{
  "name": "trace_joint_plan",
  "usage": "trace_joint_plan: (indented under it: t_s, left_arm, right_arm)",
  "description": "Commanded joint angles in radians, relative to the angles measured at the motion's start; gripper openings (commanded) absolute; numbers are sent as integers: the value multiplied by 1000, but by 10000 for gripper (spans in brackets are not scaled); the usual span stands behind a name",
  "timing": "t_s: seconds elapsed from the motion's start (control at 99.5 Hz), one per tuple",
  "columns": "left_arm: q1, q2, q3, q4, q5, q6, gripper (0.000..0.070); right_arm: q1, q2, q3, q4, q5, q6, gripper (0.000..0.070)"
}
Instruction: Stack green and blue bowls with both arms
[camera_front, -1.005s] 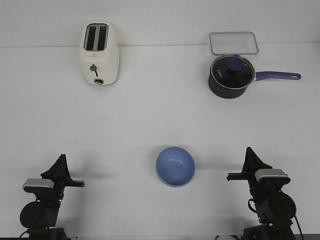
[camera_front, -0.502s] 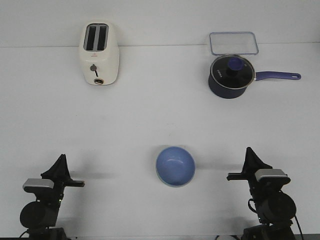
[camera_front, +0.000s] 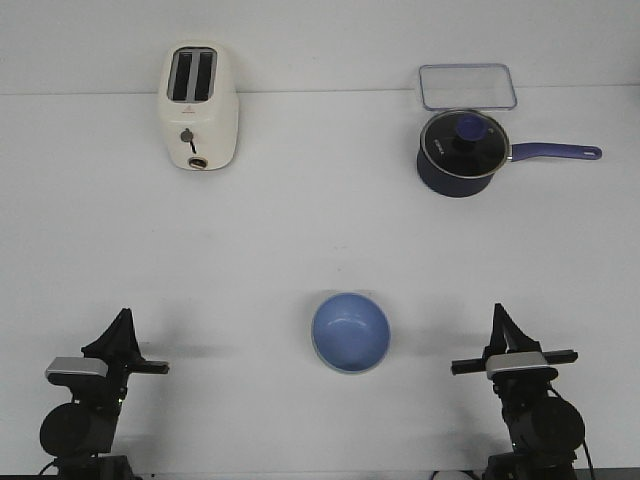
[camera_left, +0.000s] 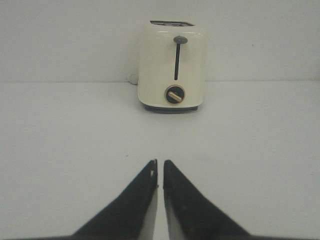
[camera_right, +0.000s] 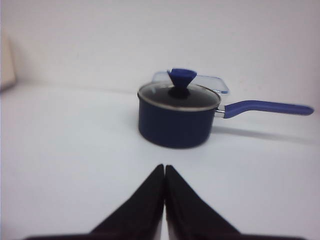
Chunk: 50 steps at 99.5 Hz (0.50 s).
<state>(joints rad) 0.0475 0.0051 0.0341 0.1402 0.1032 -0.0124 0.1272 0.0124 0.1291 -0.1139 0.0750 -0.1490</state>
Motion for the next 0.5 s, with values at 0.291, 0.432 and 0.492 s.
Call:
trace_joint_plan:
  t_s: [0.291,0.432,0.492]
  left_arm:
    - [1,0,-20,13,-2,12,15]
    - [1,-1,-20,11,-2,12,15]
    - [1,-1,-20,11,-2,12,15]
  right_arm:
    - [-33,-11,-116,53,-23,-188,0]
    - [-33,-11,-116,68,-23,-188,0]
    - [-33,-11,-116,67,-23,-188,0]
